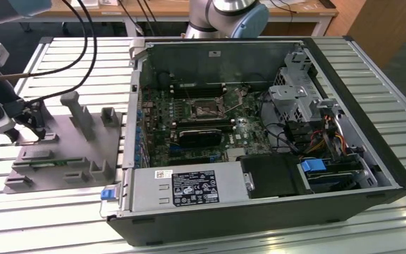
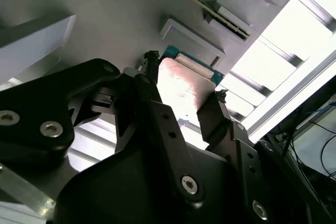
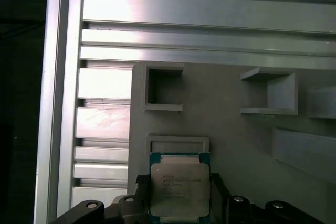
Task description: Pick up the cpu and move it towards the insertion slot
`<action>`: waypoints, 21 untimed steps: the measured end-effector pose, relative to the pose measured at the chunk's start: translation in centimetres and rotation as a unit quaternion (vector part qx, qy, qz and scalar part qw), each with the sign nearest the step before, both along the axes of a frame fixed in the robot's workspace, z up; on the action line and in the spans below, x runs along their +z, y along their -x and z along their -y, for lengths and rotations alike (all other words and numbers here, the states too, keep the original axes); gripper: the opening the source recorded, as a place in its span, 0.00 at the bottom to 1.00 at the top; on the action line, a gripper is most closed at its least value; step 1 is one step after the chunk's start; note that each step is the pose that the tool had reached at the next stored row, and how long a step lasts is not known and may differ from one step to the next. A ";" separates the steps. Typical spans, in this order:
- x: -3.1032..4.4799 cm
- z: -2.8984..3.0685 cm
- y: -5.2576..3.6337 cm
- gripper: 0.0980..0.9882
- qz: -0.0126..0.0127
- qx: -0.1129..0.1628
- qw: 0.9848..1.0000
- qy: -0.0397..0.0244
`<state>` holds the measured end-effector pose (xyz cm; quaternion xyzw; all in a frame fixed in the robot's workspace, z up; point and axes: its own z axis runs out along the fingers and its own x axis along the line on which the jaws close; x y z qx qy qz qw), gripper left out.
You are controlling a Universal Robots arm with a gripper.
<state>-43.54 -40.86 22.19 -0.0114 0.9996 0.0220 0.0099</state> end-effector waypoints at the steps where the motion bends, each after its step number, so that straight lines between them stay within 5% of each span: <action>1: 0.20 0.00 0.00 0.50 0.000 0.000 1.000 0.000; 21: 4.22 0.00 0.00 0.50 0.001 0.000 1.000 0.000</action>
